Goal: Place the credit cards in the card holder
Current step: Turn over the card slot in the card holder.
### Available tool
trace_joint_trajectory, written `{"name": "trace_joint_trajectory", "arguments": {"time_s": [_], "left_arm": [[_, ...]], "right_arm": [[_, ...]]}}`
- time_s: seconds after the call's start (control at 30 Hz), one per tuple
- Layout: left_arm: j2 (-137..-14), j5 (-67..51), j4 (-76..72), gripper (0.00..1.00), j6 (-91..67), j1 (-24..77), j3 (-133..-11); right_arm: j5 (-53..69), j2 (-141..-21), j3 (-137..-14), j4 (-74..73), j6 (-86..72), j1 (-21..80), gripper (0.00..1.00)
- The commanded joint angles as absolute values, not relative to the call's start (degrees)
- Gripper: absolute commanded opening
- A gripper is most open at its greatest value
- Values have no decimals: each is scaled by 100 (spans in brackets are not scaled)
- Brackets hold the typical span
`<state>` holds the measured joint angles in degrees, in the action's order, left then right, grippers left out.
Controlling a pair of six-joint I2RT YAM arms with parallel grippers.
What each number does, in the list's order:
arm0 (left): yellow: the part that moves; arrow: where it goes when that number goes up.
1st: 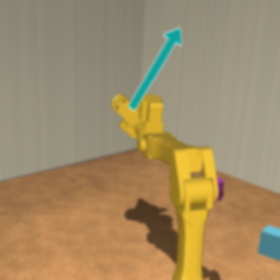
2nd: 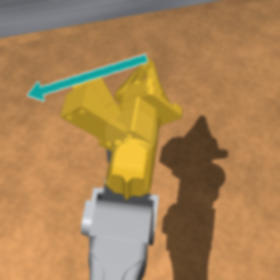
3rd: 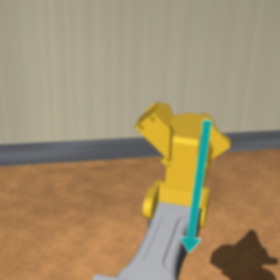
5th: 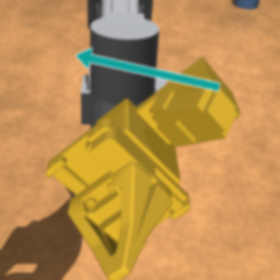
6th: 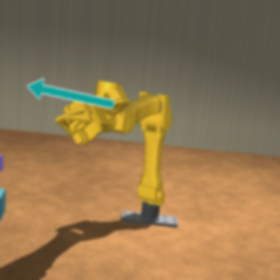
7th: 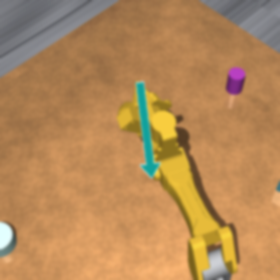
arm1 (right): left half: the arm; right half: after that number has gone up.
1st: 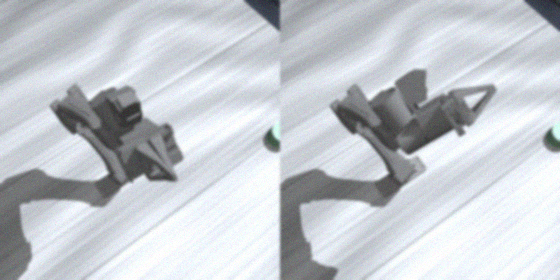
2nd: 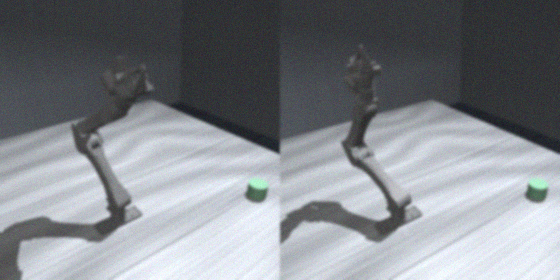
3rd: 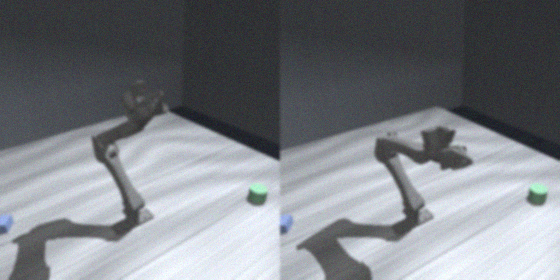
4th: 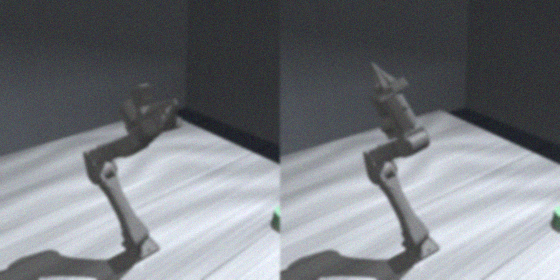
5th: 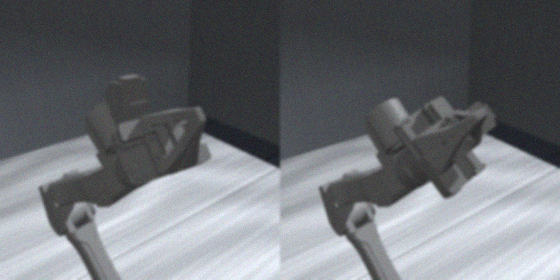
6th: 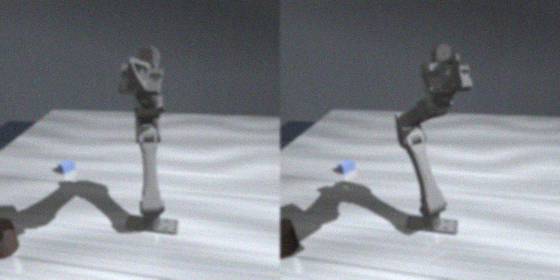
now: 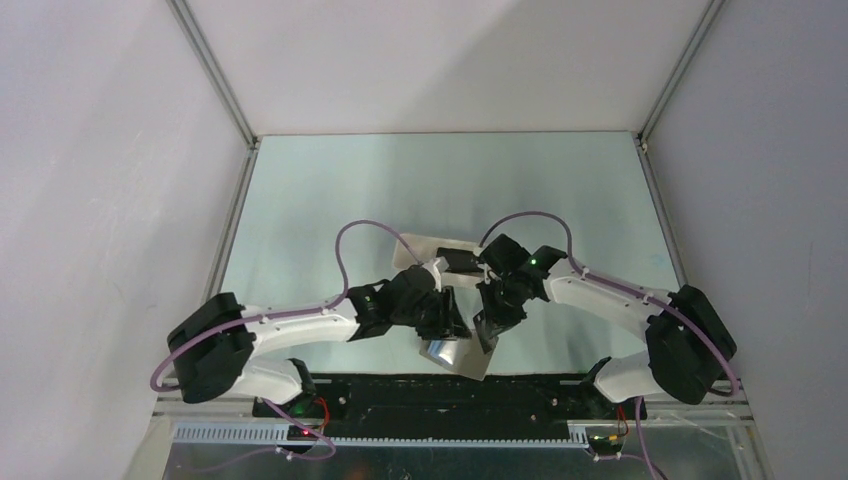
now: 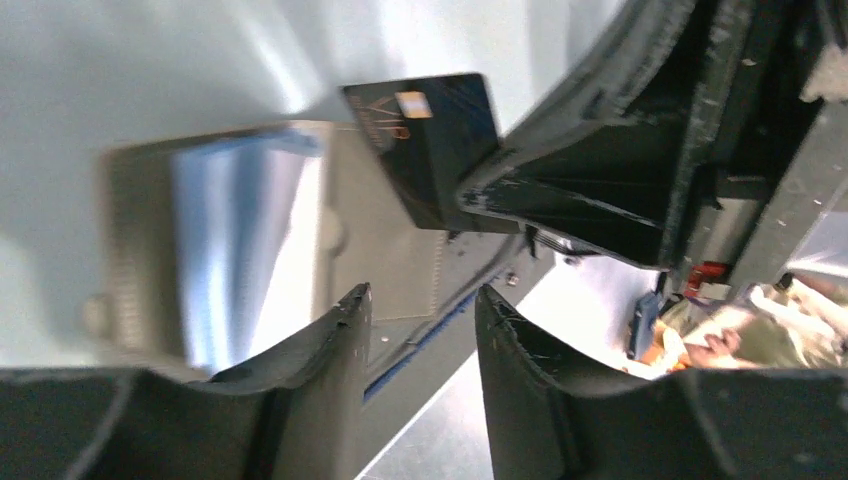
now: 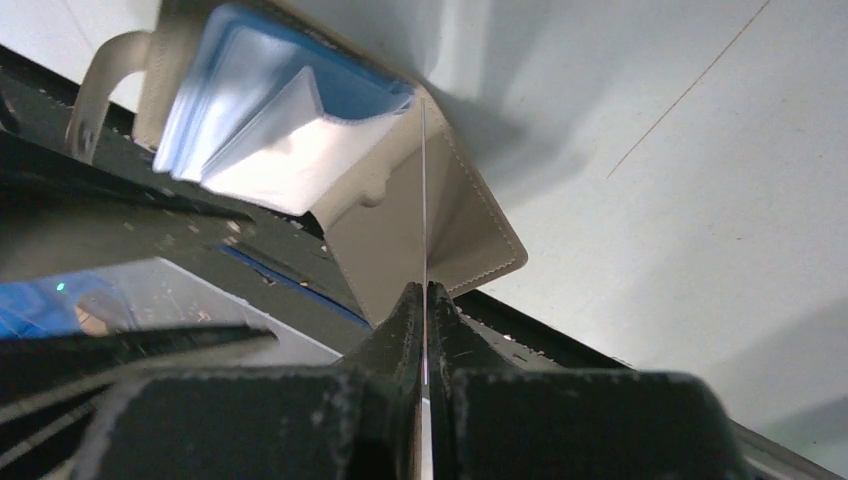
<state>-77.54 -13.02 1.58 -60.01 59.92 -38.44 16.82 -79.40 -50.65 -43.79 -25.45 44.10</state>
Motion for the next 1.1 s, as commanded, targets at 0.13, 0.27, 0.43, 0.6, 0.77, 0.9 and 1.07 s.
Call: {"name": "trace_joint_trajectory", "arguments": {"time_s": [0.13, 0.27, 0.43, 0.6, 0.77, 0.9, 1.07], "left_arm": [[-7560, -576, 706, 39, -6007, 5740, -3690], [-7666, -540, 727, 38, -6014, 5680, -3608], [-7803, -454, 757, 37, -6083, 5643, -3510], [-7911, -351, 830, 33, -6220, 5555, -3453], [-7997, -344, 875, 23, -6245, 5525, -3506], [-7829, -608, 53, 18, -6510, 5338, -3130], [-7806, -1389, -1090, 23, -6770, 5054, -2554]], "right_arm": [[1397, -8172, -5071, -4501, -2602, 4597, 0], [1330, -8274, -5070, -4552, -2614, 4679, 0], [1261, -8320, -5070, -4599, -2615, 4712, 0], [1218, -8342, -5069, -4627, -2628, 4715, 0], [1192, -8370, -5069, -4624, -2621, 4725, 0], [1180, -8460, -5067, -4607, -2595, 4736, 0], [1184, -8493, -5070, -4572, -2593, 4750, 0]]}}
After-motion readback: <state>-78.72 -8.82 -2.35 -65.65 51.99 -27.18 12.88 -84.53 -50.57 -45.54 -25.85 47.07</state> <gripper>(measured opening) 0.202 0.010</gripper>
